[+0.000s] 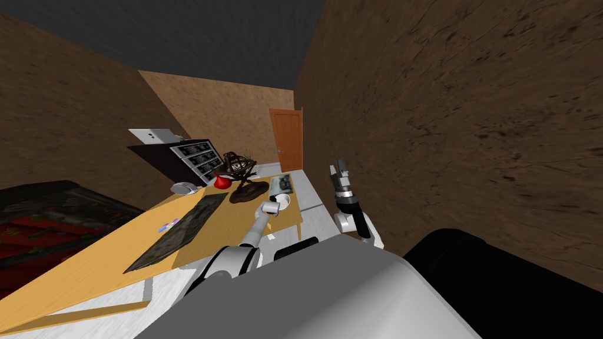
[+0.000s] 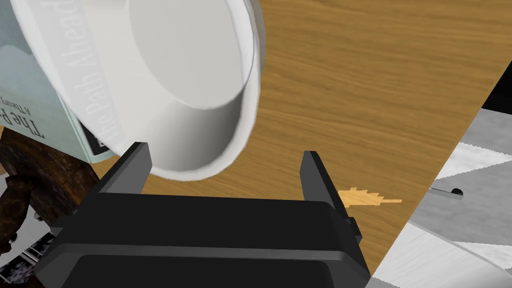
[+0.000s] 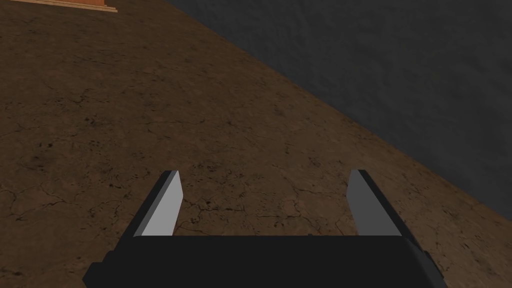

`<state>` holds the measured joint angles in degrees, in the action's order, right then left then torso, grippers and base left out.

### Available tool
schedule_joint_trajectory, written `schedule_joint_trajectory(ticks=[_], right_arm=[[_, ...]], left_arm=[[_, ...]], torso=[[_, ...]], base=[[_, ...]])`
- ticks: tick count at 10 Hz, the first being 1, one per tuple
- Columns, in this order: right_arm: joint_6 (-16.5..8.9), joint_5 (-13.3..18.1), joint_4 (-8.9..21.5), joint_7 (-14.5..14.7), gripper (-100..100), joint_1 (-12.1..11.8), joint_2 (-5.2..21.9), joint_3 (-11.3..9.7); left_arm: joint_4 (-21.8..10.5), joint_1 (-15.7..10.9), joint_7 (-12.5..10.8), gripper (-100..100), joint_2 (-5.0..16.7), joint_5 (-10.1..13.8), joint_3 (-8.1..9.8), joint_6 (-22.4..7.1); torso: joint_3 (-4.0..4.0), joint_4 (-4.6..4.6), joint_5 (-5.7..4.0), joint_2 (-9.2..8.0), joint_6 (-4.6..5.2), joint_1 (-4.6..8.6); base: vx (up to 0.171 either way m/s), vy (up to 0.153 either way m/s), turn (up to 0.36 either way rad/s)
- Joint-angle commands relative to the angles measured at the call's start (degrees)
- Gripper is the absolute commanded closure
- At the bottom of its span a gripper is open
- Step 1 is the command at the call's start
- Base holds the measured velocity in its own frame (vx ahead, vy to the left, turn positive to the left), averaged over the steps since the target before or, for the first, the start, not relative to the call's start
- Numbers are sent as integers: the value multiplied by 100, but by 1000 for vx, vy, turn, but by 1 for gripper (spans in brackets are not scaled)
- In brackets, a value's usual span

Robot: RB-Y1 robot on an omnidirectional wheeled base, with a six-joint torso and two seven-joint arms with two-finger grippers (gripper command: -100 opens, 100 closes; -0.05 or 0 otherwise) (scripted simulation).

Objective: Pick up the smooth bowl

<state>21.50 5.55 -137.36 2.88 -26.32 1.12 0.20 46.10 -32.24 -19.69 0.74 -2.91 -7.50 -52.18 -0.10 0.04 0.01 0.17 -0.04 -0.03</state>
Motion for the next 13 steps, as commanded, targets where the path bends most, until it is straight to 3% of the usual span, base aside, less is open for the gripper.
schedule_joint_trajectory(ticks=[1, 2, 3, 4, 7, 8, 9, 13], right_arm=[[0, 0, 0, 0, 0, 0, 0, 0], [0, 0, 0, 0, 0, 0, 0, 0], [0, 0, 0, 0, 0, 0, 0, 0], [0, 0, 0, 0, 0, 0, 0, 0], [0, 0, 0, 0, 0, 0, 0, 0], [0, 0, 0, 0, 0, 0, -1, 0], [0, 0, 0, 0, 0, 0, 0, 0], [0, 0, 0, 0, 0, 0, 0, 0]], left_arm=[[-89, -86, 25, -100, -184, 47, -4, -153], [-154, -117, -20, -100, -137, 10, -4, -55], [-174, -132, -23, 0, -151, 12, -4, -65], [-272, -57, 19, -100, -133, 7, 21, 112], [-423, 52, 82, -100, -107, 0, 58, 376], [-350, 45, 71, -100, -109, 3, 47, 285], [-360, 45, 78, 100, -107, 5, 50, 307], [-363, 48, 87, 100, -107, 0, 44, 298]], torso=[[0, 0, 0, 0, 0, 0], [0, 0, -1, 0, 0, 3], [4, -1, -2, -7, -2, 4], [7, -3, -2, -13, -2, 4], [-1, 1, -3, 2, -2, 13], [-2, 1, -4, 3, -2, 17], [2, -1, -4, -5, -1, 12], [12, -7, 1, -17, -5, 2]], base=[[43, 14, -16], [18, 4, -6], [0, 0, 0], [33, -17, -5], [51, -28, 0], [23, -18, 3], [0, 0, 0], [0, 0, 0]])
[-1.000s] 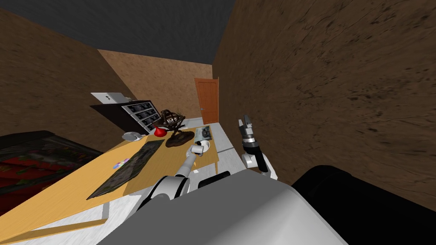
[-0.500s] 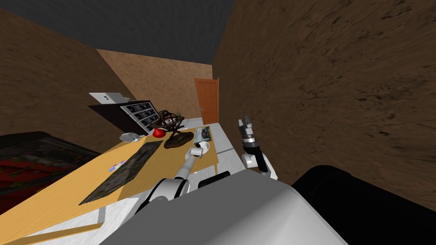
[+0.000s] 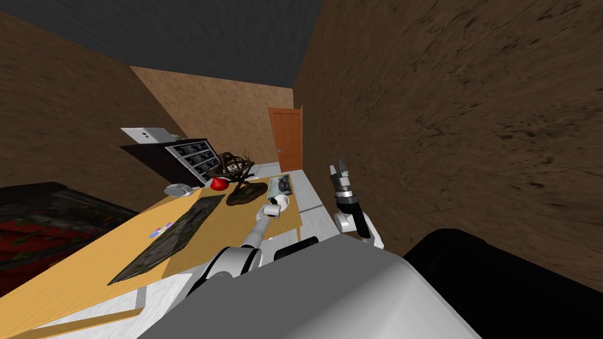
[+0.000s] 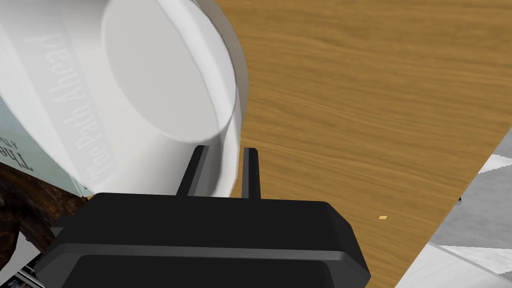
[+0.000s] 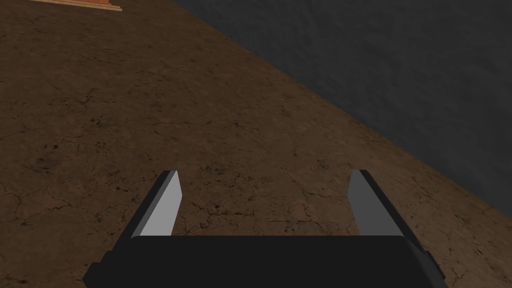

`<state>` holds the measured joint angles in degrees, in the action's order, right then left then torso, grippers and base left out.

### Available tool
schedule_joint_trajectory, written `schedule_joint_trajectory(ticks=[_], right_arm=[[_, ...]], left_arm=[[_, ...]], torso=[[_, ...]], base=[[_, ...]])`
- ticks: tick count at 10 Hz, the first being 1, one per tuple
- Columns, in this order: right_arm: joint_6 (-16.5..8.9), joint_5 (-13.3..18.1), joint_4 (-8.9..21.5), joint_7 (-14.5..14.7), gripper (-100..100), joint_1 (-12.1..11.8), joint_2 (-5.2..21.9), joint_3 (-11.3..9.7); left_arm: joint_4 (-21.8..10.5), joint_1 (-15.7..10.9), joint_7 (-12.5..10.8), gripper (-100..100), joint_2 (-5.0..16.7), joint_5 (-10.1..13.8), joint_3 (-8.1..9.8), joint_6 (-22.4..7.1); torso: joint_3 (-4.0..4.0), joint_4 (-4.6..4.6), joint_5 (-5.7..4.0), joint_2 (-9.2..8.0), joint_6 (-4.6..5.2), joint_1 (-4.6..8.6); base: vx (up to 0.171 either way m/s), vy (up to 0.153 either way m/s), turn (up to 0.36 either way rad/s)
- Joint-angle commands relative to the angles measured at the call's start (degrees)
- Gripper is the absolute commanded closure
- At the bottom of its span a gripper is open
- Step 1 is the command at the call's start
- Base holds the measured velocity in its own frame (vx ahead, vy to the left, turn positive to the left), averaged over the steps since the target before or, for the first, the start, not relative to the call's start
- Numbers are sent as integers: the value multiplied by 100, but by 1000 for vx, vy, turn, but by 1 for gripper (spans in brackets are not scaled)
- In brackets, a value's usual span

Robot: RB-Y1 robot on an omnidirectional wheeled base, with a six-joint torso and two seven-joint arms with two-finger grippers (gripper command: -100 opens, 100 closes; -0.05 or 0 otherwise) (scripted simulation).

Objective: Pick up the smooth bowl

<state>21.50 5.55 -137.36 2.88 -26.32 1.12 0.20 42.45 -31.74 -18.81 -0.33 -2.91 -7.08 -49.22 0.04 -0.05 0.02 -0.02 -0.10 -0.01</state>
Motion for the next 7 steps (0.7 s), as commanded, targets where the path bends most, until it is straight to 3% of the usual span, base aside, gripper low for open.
schedule_joint_trajectory(ticks=[1, 2, 5, 6, 7], right_arm=[[0, 0, 0, 0, 0, 0, 0, 0], [0, 0, 0, 0, 0, 0, 0, 0], [0, 0, 0, 0, 0, 0, 0, 0], [0, 0, 0, 0, 0, 0, 0, 0], [0, 0, 0, 0, 0, 0, 0, 0]], left_arm=[[0, 0, 0, 0, 0, 0, 0, 0], [93, -107, -69, 100, -25, 8, -22, -184], [193, -179, -111, 100, -42, 12, -46, -360], [105, -185, -95, 100, -35, 18, -33, -271], [115, -186, -99, 0, -36, 19, -34, -292]], torso=[[0, 0, 0, 0, 0, 0], [2, -1, 0, -2, 0, 0], [20, -14, 2, -28, -3, -10], [22, -15, 1, -30, -4, -8], [20, -15, 0, -25, -4, -4]], base=[[0, 0, 0], [-48, 28, 9], [-46, 28, -1], [-18, 9, -1], [0, 0, 0]])
